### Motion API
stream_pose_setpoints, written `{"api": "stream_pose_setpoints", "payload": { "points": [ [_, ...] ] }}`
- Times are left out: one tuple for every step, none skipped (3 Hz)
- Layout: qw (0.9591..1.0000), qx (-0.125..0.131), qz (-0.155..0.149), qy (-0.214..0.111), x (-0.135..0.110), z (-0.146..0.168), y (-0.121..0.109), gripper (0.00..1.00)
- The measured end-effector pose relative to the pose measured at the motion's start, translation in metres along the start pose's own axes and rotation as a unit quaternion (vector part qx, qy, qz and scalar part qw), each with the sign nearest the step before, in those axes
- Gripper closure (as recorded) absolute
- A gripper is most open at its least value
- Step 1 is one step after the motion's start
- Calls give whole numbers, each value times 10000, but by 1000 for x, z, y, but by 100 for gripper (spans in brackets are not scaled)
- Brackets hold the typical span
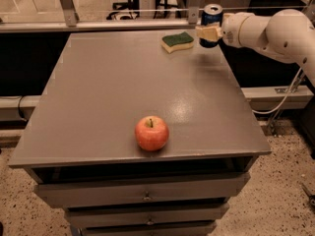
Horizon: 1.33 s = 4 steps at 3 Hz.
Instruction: Move pepsi can near sponge
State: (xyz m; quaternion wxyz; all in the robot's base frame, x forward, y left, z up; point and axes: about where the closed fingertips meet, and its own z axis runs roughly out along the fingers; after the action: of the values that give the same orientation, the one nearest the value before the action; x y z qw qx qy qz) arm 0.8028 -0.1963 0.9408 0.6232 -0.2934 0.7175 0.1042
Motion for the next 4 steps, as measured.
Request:
{"api": "stream_pose_setpoints", "payload": {
  "points": [
    [9999, -7, 135, -28, 12, 7, -11, 100],
    [9997, -51, 242, -1, 26, 15, -18, 100],
    [9990, -197, 380, 89, 39, 34, -22, 74],
    [9985, -307, 439, 106, 44, 45, -20, 51]
  ]
}}
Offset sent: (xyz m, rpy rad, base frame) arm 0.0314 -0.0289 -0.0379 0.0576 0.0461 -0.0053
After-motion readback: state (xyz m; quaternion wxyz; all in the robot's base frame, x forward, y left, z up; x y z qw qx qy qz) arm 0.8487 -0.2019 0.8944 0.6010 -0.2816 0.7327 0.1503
